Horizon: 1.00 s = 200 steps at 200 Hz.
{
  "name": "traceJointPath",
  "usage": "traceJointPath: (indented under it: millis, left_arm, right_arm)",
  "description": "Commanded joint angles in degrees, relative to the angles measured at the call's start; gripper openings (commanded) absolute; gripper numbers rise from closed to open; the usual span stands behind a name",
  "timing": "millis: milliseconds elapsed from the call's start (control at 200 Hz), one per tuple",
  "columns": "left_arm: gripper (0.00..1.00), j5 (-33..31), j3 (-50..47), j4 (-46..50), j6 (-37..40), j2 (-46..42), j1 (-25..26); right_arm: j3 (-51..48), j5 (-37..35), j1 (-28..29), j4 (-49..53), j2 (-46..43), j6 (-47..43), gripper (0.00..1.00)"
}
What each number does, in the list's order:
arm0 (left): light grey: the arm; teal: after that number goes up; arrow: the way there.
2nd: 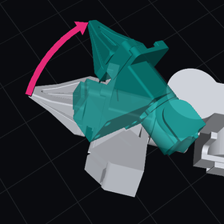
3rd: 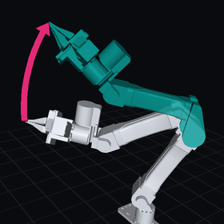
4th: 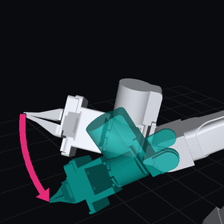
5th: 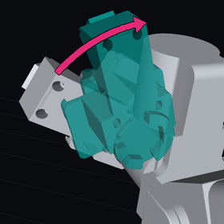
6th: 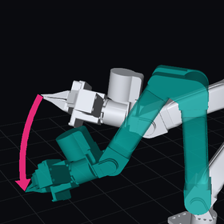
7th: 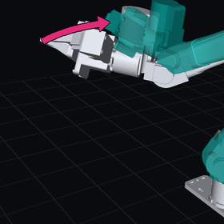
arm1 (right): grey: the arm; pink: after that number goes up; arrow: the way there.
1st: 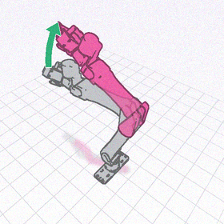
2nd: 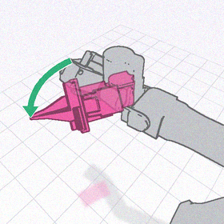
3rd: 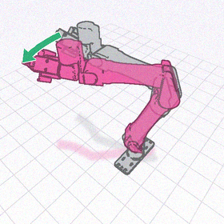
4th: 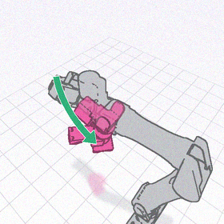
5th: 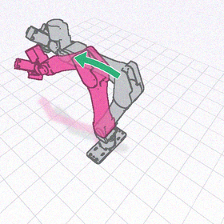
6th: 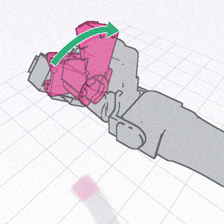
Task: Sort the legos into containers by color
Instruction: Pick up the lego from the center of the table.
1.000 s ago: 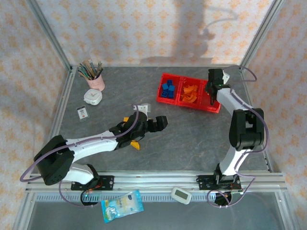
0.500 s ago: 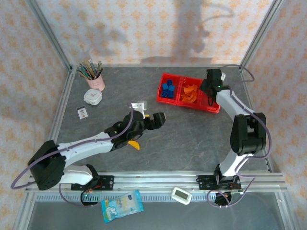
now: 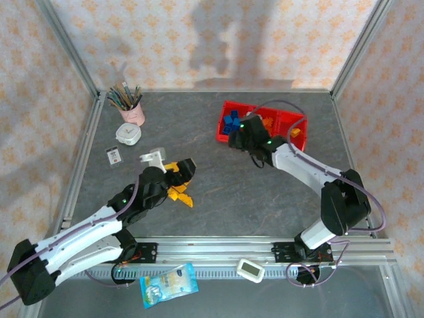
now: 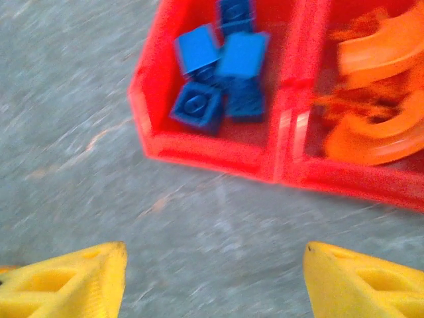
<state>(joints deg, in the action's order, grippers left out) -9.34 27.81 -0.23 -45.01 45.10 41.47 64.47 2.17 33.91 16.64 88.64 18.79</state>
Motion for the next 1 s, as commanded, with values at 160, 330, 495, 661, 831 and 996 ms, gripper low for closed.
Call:
traceJointPath:
  millis: [160, 330, 495, 661, 831, 996]
  left_arm:
    - [0.99, -8.56, -0.81, 18.64, -4.58, -11.58, -1.75]
    - [0.99, -11.06, 0.42, 24.49, -5.51, -15.51, -1.9]
    - [0.99, -11.59, 1.28, 27.57, -6.22, -16.36, -2.01]
    - [0.99, -12.04, 0.65, 27.82, -6.84, -16.62, -2.01]
    - [0.99, -11.81, 0.62, 27.44, -6.49, -16.62, -2.01]
    - [0.99, -12.02, 0.19, 27.12, -6.49, -16.63, -2.01]
  right_arm:
    - [5.51, 2.12, 12.37, 0.05, 8.31, -1.66, 0.75]
    - [11.11, 1.97, 18.16, 0.91, 15.02, -4.68, 0.78]
    - [14.53, 1.97, 21.33, 2.48, 20.13, -6.87, 0.78]
    - [16.57, 3.55, 22.7, 2.42, 24.33, -8.03, 0.78]
    - [19.23, 4.65, 23.22, 3.08, 28.13, -8.52, 0.77]
    - [22.02, 3.5, 23.28, 3.9, 31.7, -8.02, 0.73]
